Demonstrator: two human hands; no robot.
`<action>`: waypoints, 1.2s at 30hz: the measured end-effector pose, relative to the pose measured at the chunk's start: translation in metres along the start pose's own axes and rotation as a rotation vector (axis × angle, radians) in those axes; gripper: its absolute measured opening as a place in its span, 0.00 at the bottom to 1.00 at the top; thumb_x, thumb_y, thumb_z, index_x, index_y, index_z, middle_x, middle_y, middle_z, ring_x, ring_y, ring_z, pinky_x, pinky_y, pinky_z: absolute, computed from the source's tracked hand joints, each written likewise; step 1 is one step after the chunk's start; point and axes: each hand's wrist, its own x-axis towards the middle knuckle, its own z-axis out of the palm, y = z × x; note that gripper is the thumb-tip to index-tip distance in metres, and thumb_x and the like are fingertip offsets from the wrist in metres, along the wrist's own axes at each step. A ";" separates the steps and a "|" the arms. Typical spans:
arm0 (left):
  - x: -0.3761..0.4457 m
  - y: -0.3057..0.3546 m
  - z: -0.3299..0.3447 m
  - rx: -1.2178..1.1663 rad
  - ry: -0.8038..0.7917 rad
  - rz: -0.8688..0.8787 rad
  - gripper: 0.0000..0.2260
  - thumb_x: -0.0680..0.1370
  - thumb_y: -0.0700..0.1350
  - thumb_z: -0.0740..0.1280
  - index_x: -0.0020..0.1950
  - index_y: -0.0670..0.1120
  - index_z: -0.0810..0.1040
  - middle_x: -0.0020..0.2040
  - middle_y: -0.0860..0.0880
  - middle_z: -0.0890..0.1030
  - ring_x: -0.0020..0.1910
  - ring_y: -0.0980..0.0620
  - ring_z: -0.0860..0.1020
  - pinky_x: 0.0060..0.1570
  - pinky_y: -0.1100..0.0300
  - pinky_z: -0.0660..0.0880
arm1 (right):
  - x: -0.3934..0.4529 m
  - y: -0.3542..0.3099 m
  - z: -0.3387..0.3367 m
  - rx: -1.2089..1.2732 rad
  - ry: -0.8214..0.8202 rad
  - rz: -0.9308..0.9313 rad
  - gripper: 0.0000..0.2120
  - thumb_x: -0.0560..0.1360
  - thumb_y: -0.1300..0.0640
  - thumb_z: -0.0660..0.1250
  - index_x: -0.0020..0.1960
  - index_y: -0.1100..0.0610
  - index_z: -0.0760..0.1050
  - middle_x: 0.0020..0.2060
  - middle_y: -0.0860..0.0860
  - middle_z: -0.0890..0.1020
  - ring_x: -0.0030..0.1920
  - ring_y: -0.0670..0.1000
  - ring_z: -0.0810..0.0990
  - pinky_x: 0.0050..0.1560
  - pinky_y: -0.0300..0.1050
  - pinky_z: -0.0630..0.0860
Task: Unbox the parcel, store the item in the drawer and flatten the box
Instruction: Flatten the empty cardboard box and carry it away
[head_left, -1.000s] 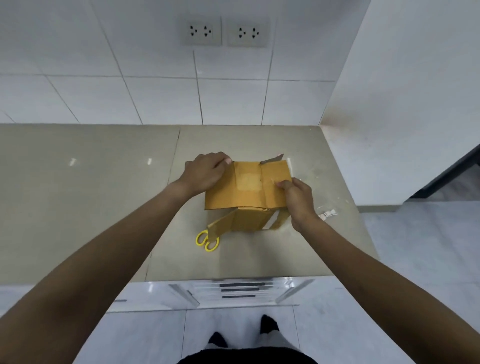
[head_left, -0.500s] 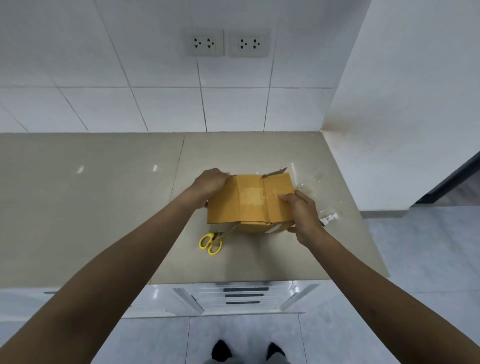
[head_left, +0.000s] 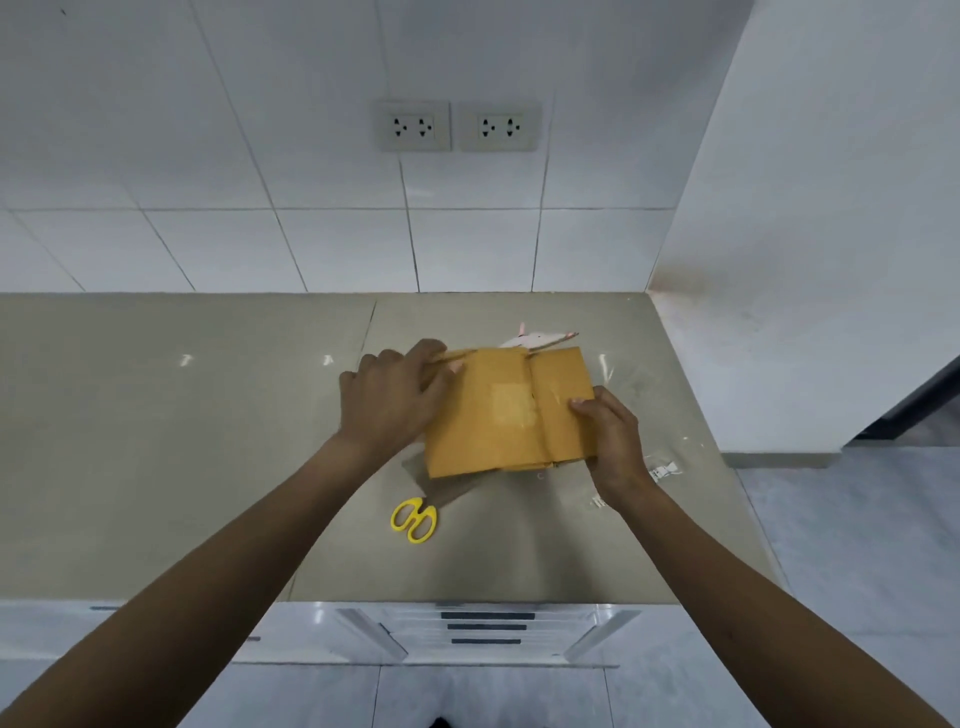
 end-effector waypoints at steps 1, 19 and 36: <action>-0.005 -0.003 0.003 0.114 0.003 0.051 0.26 0.75 0.70 0.48 0.62 0.60 0.74 0.45 0.48 0.82 0.49 0.43 0.78 0.49 0.50 0.71 | 0.004 0.002 -0.009 0.025 0.009 0.038 0.05 0.67 0.57 0.68 0.36 0.55 0.73 0.39 0.53 0.76 0.44 0.53 0.73 0.42 0.46 0.68; 0.032 -0.006 0.073 -0.444 -0.540 -0.383 0.42 0.73 0.69 0.61 0.79 0.49 0.50 0.77 0.43 0.59 0.74 0.40 0.62 0.69 0.41 0.62 | 0.053 0.009 -0.092 -0.503 -0.057 0.247 0.08 0.74 0.65 0.64 0.38 0.56 0.75 0.39 0.51 0.78 0.42 0.53 0.74 0.39 0.44 0.68; -0.011 0.010 0.009 -1.015 -0.774 -0.584 0.27 0.70 0.62 0.68 0.61 0.46 0.71 0.57 0.44 0.77 0.54 0.45 0.80 0.41 0.56 0.80 | 0.090 -0.045 -0.066 -0.501 -0.287 0.128 0.08 0.78 0.60 0.59 0.50 0.58 0.77 0.48 0.54 0.79 0.51 0.54 0.77 0.52 0.47 0.73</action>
